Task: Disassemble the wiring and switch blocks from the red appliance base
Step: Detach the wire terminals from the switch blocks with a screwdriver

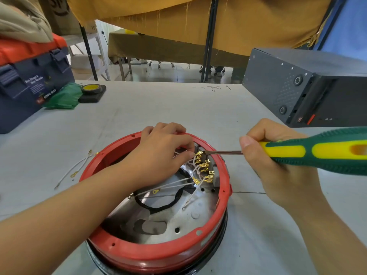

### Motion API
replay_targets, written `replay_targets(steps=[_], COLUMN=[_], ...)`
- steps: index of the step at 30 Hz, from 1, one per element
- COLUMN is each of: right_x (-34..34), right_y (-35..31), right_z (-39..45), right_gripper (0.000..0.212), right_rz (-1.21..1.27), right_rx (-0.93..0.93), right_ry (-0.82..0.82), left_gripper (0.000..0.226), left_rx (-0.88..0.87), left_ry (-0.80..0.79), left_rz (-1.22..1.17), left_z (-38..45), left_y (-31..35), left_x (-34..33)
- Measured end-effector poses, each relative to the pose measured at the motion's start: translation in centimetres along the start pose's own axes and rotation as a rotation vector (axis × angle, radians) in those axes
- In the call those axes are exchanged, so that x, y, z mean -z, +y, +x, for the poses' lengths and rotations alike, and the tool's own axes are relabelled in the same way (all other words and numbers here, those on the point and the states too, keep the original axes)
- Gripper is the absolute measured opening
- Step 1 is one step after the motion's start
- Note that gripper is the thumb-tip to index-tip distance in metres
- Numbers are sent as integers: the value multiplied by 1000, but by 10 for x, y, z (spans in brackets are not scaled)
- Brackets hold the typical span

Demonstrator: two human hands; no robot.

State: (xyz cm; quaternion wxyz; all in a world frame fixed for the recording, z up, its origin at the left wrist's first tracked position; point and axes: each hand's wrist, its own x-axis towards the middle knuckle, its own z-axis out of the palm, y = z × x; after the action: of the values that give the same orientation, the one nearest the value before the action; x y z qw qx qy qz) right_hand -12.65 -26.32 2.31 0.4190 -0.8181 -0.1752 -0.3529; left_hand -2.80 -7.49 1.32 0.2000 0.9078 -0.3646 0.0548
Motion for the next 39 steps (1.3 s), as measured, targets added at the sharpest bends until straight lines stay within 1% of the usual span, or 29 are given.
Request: replay_targets(steps=[7,10,19,27,30,32,33,36,39], right_x=[-2,-4,-2,0,-11,-24,-26,-13,2], right_y=[-4,-3,15,30,34,31,29,26,29], right_z=[7,11,23,27,23,19,19,28,32], right_gripper=[29,31,27,23,23,26,28,26,25], right_rz=[-30,3,245,453,450,368,347,439,493], right_rx=[30,21,-181,-294,-332,-311,-289,-305,-274], right_ry=[-26,-39,54,92,61,-5,-8,93,147], left_gripper=[14,15,15,14,12,11,11,12,13], left_rx=[-7,-13,-27,-21,-23,-27,-29,-26,-28], left_ry=[-5,-8,-5,-5,-3,-1,0,-8,-16], left_rz=[27,43,60,50,36,14,8,-2,5], left_z=[0,0,1,0,1,1,2,2,1], left_y=[-1,0,1,1,2,4,4,3,2], left_x=[0,0,2,2,1,0,0,-1,0])
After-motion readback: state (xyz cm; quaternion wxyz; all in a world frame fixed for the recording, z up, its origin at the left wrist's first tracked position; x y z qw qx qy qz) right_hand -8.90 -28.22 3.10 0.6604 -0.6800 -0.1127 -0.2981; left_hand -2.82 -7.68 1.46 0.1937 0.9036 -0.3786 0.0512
